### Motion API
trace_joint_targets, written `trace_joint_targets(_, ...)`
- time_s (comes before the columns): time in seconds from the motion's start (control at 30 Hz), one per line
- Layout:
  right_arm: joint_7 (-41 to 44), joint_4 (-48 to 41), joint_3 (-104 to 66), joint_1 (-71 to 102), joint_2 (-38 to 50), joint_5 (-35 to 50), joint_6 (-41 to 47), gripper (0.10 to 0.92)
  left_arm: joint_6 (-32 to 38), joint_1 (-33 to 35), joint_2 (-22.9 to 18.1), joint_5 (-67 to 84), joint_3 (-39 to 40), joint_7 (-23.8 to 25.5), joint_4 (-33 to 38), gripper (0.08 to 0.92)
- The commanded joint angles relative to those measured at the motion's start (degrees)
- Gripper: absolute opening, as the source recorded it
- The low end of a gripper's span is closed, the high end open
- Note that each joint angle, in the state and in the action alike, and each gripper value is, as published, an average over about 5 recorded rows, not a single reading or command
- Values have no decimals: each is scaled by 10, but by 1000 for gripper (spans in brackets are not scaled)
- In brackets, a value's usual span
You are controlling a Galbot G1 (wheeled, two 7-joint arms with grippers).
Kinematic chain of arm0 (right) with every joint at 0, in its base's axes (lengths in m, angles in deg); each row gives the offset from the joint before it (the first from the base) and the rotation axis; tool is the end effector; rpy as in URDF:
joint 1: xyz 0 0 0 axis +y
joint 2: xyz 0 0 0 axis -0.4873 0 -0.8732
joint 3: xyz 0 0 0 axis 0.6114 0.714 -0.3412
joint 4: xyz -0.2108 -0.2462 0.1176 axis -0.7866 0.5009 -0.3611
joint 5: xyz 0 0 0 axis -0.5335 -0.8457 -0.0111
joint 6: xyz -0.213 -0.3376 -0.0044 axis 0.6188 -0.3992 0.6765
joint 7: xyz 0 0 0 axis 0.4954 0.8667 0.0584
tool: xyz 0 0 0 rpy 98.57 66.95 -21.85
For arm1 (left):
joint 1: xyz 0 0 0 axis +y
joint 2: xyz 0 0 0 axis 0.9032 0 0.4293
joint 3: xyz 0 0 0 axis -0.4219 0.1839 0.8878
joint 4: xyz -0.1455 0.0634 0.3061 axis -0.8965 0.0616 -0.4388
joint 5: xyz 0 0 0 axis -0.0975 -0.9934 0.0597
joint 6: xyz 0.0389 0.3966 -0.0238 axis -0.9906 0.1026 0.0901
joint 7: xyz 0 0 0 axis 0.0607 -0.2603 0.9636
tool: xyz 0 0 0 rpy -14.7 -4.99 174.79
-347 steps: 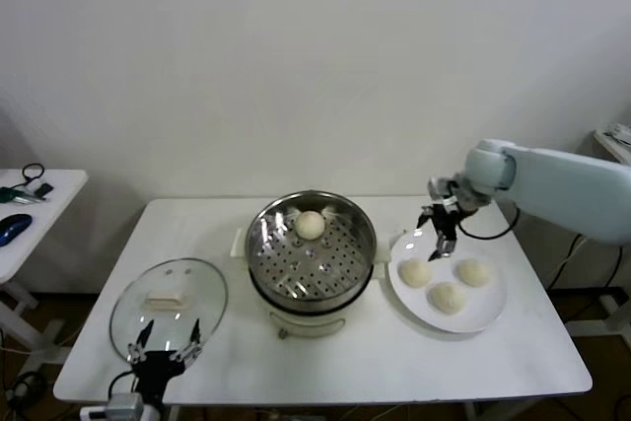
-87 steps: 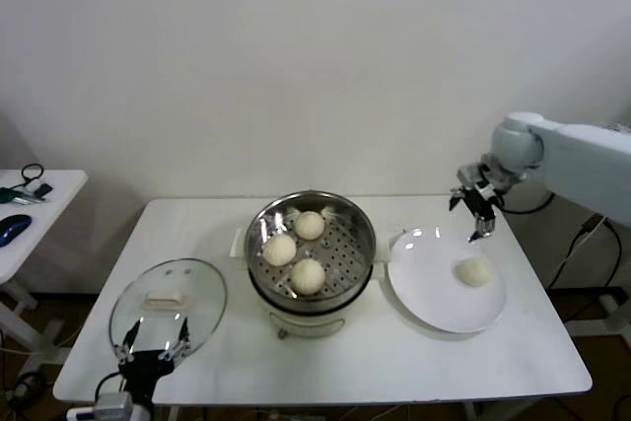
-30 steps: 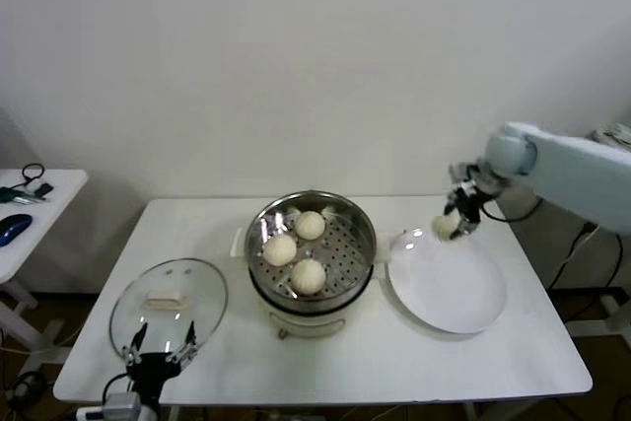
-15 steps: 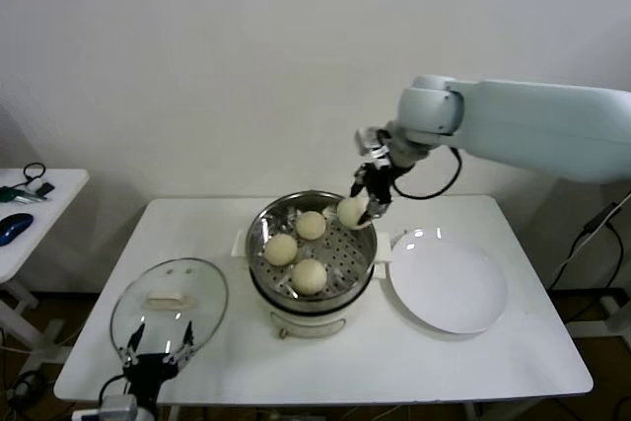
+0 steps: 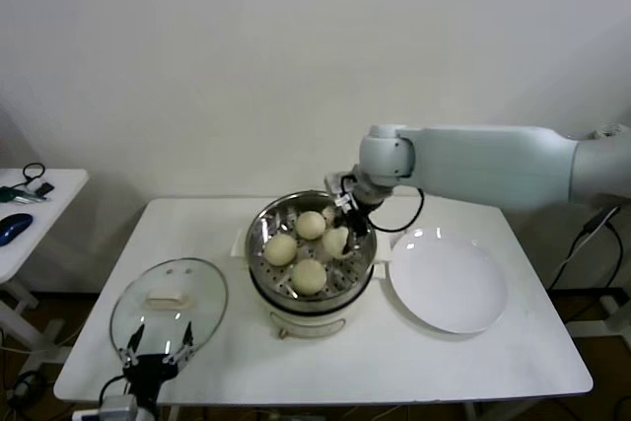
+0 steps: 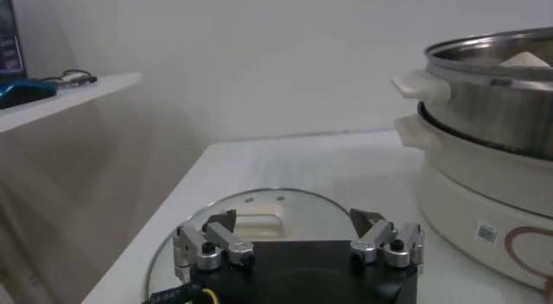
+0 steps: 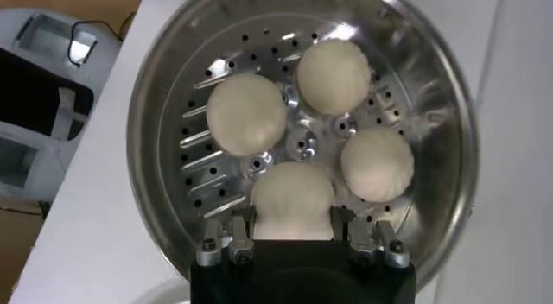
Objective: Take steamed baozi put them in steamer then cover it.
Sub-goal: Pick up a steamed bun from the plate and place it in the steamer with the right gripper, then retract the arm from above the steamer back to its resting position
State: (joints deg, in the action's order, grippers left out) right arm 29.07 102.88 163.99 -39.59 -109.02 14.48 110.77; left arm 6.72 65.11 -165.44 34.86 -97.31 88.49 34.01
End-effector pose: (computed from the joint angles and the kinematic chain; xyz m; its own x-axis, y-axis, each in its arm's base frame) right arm 0.5431 0.1336 -0.0983 -0.1373 -0.1995 0.9702 -0.9378 -0.2893 -0.1921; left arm 0.1703 0.0764 -0.3321 -0.9205 -0.1603 0.3565 -0.1264 0.9851 0.1166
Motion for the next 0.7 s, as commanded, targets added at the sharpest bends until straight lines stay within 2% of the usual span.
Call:
trace_joint_targets(0.03, -13, -21, -7, 52, -19, -36, 8, 594, -1, -2, 0, 2, 0, 0, -2, 823)
trace_joint_targets(0.37, -9, -34, -15, 40, -20, -41, -2, 610, -3, -2, 0, 4, -2, 0, 0, 823)
trace_joint_targets(0.6, 24, -34, -31, -29, 22, -2, -38, 781, -14, 1, 3, 4, -2, 2, 9, 823)
trace_joint_targets(0.7, 4, -38, -60, -46, 61, 46, -35, 816, -13, 1, 5, 9, -1, 2, 13, 823)
